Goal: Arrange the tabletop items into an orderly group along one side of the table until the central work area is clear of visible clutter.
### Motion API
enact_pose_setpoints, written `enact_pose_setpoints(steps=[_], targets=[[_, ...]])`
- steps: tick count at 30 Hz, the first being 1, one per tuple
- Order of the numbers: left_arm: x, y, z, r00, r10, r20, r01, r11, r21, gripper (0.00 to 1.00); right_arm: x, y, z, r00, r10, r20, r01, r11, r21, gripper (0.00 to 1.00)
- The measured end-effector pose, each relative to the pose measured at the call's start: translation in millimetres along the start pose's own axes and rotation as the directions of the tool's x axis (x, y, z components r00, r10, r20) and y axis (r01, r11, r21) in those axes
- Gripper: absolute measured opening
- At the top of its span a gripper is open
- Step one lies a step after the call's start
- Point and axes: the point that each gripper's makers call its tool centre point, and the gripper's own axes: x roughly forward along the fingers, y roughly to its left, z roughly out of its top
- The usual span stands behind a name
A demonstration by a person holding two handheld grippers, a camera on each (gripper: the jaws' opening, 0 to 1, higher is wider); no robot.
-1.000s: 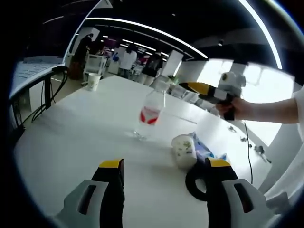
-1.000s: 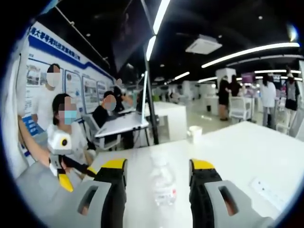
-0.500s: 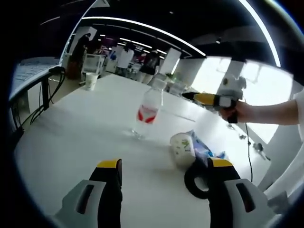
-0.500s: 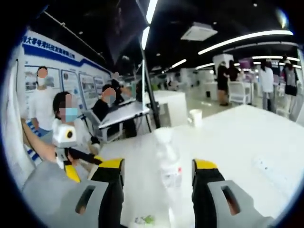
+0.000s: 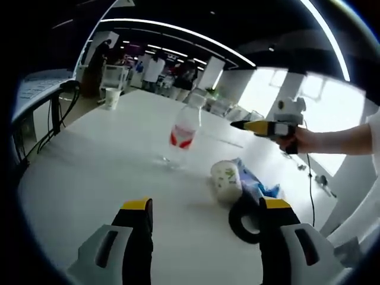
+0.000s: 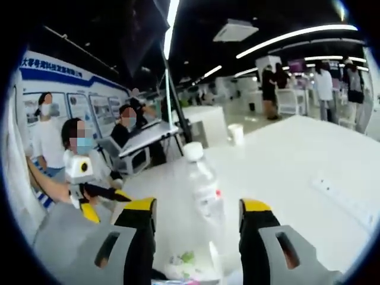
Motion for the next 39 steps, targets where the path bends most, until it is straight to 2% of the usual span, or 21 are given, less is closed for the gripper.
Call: enact_pose_setpoints(steps=[6, 11, 15, 21, 26, 30, 35, 39], targets=[[2.3, -0.4, -5.6, 1.000, 0.000, -0.020, 0.000, 1.000, 0.007, 0.69, -3.1, -3.6, -8.3, 1.000, -0.005, -0.015, 0.006, 1.000, 0.014, 0.52], [2.9, -1.5, -4.6, 1.000, -0.005, -0.011, 0.005, 1.000, -0.005, 0.69, -3.1, -5.5, -14.5, 0.999, -0.001, -0.033, 0.002, 0.999, 0.032, 0.52], [3.3, -2.7, -9.3, 1.000, -0.013, -0.026, 0.013, 1.000, -0.013, 0.68, -2.7, -10.5, -22.4, 0.999, -0.021, -0.049, 0.023, 0.998, 0.056, 0.48], [2.0, -0.2, -13.8, 1.000, -0.007, -0.030, 0.006, 0.999, -0.038, 0.67, -0.9, -8.8, -32.9, 0.997, -0.003, -0.071, 0.009, 0.996, 0.084, 0.48], [2.8, 0.5, -19.1, 0.998, -0.011, -0.054, 0.009, 0.999, -0.037, 0.65, -0.7, -12.0, -47.4, 0.995, 0.001, -0.095, 0.012, 0.991, 0.136, 0.45], [3.4, 0.8, -18.3, 0.999, -0.015, -0.044, 0.013, 0.999, -0.045, 0.65, 2.9, -11.2, -61.0, 0.991, 0.019, -0.130, 0.003, 0.986, 0.166, 0.44], [3.7, 1.2, -20.7, 0.998, -0.018, -0.055, 0.015, 0.999, -0.048, 0.64, 9.2, -13.0, -69.8, 0.988, 0.035, -0.153, -0.006, 0.983, 0.185, 0.35], [2.7, 2.0, -20.3, 0.999, -0.020, -0.050, 0.017, 0.998, -0.064, 0.64, 13.7, -12.9, -74.8, 0.985, 0.052, -0.163, -0.014, 0.975, 0.223, 0.34]])
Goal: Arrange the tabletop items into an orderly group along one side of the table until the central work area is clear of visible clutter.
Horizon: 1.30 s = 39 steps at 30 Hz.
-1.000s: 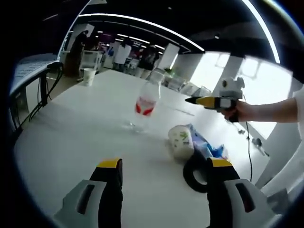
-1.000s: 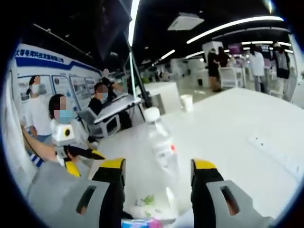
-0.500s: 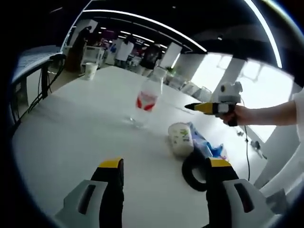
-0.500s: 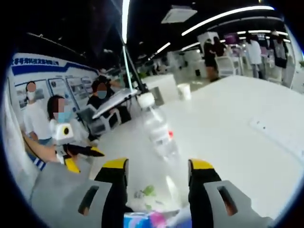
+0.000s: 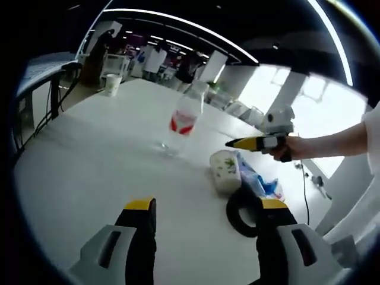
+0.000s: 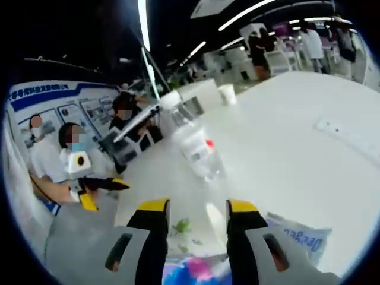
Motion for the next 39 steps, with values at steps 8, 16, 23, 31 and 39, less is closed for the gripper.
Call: enact_pose_setpoints(steps=[8, 16, 23, 31, 39], targets=[[1.7, 1.2, 0.9, 1.000, 0.001, 0.000, -0.001, 1.000, -0.003, 0.64, 2.8, -0.6, -8.6, 1.000, 0.016, -0.021, -0.016, 0.999, 0.029, 0.30], [2.3, 2.1, 0.4, 1.000, 0.007, 0.000, -0.007, 1.000, -0.008, 0.64, 4.3, -6.0, -12.6, 1.000, 0.013, -0.019, -0.013, 0.999, 0.036, 0.23], [3.9, 3.3, -1.4, 1.000, 0.009, -0.009, -0.009, 1.000, -0.011, 0.63, 5.6, -3.7, -15.4, 1.000, 0.019, -0.024, -0.018, 0.999, 0.042, 0.22], [3.6, 6.4, -0.6, 1.000, 0.017, -0.005, -0.018, 0.999, -0.027, 0.62, 5.5, -2.2, -17.1, 0.999, 0.033, -0.036, -0.032, 0.999, 0.044, 0.04], [4.0, 6.5, -0.2, 1.000, 0.016, -0.004, -0.016, 0.999, -0.031, 0.62, 3.4, 9.2, -11.2, 0.998, 0.062, -0.026, -0.062, 0.998, 0.026, 0.02]])
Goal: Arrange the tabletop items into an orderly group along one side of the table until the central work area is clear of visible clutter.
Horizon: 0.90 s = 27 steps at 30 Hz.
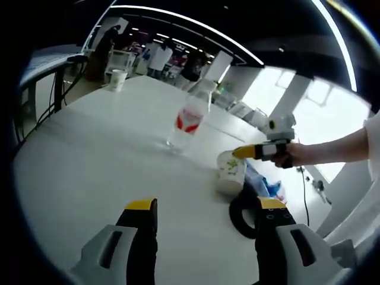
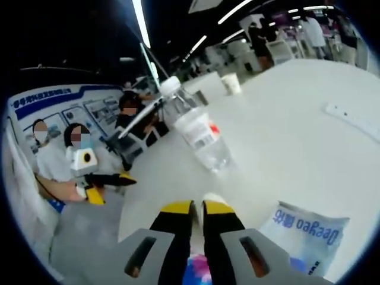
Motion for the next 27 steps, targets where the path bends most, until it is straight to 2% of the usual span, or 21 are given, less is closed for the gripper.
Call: enact_pose_setpoints(steps=[9, 11, 16, 21, 22, 24, 27], targets=[[-0.3, -1.0, -0.6, 1.000, -0.006, 0.003, 0.007, 1.000, -0.003, 0.63, -6.5, 19.9, 8.8, 0.999, 0.036, 0.024, -0.034, 0.997, -0.064, 0.00], [-0.3, -1.2, -1.5, 1.000, -0.005, -0.002, 0.005, 1.000, -0.001, 0.63, -7.9, 24.7, 14.9, 0.999, 0.038, 0.031, -0.033, 0.989, -0.142, 0.00], [-0.1, -3.4, -1.7, 1.000, -0.013, -0.002, 0.013, 1.000, 0.002, 0.63, -11.6, 39.0, 26.5, 0.998, 0.053, 0.043, -0.044, 0.979, -0.199, 0.00], [-0.2, -4.9, -2.8, 1.000, -0.017, -0.006, 0.017, 1.000, 0.006, 0.63, -16.5, 35.2, 43.3, 0.996, -0.008, 0.087, 0.033, 0.958, -0.284, 0.00], [-0.8, -5.3, -2.6, 1.000, -0.017, -0.004, 0.017, 1.000, 0.007, 0.63, -18.4, 30.8, 50.7, 0.993, -0.048, 0.107, 0.082, 0.938, -0.338, 0.00], [-1.0, -4.7, -2.7, 1.000, -0.016, -0.003, 0.016, 1.000, 0.006, 0.63, -19.5, 29.8, 56.4, 0.990, -0.067, 0.123, 0.107, 0.931, -0.349, 0.00], [-1.2, -5.2, -2.7, 1.000, -0.018, -0.004, 0.018, 1.000, 0.006, 0.63, -20.0, 25.3, 64.3, 0.984, -0.110, 0.142, 0.158, 0.906, -0.394, 0.00]])
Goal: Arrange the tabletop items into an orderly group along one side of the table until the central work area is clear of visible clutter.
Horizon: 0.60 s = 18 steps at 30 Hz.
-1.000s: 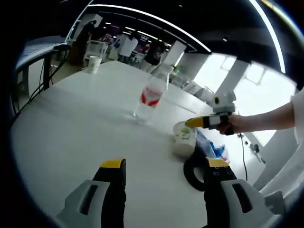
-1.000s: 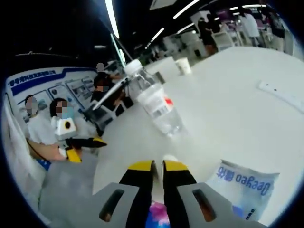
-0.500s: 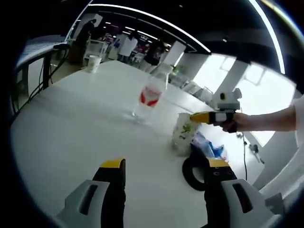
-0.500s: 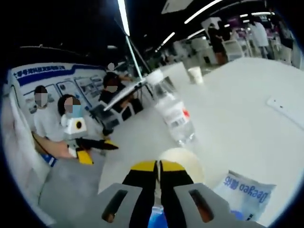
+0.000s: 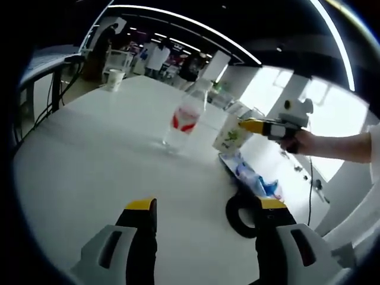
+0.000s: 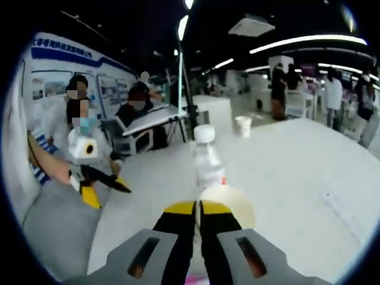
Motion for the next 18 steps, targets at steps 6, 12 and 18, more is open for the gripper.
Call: enact_pose_setpoints(steps=[6, 12, 18], targets=[[0.0, 0.2, 0.1, 1.000, 0.001, 0.000, -0.001, 1.000, 0.001, 0.63, 4.3, -3.9, 1.8, 0.999, -0.028, -0.019, 0.026, 0.995, -0.092, 0.00], [0.2, 0.2, -0.3, 1.000, 0.002, 0.000, -0.002, 1.000, -0.002, 0.63, 9.9, -1.1, 2.6, 0.999, -0.027, -0.036, 0.020, 0.982, -0.187, 0.00], [0.0, 1.1, -0.8, 1.000, 0.007, -0.001, -0.007, 1.000, -0.007, 0.63, 15.7, -4.8, 4.8, 0.998, -0.048, -0.041, 0.035, 0.963, -0.269, 0.00]])
